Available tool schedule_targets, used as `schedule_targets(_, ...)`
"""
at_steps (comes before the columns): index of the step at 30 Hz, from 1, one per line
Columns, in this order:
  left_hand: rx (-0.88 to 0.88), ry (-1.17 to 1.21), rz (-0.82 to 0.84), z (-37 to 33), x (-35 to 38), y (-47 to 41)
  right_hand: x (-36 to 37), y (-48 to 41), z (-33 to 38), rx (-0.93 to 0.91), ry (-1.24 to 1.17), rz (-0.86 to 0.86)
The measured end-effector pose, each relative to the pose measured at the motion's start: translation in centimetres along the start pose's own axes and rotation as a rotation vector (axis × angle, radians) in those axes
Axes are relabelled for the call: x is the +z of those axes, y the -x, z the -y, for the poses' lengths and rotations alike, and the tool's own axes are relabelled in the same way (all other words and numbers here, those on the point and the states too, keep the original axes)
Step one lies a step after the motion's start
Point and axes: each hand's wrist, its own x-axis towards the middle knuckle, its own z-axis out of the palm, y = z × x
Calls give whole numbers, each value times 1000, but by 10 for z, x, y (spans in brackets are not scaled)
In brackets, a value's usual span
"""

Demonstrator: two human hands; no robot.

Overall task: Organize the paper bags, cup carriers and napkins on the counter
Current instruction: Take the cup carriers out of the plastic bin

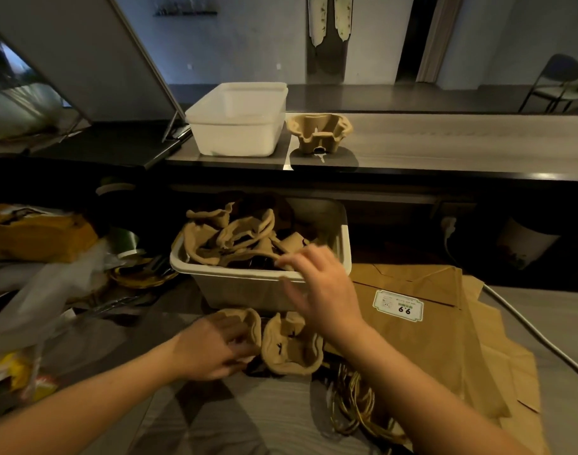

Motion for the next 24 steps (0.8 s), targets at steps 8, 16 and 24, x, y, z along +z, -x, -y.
schedule_targets(8, -411, 18, -457, 27, -103, -58, 3, -49, -42, 493, 143, 663)
schedule_targets(16, -843, 456, 140, 53, -82, -79, -8, -40, -37, 472, 38, 256)
schedule_targets(24, -841, 314, -288, 49, -111, -70, -53, -16, -29, 370, -485, -167)
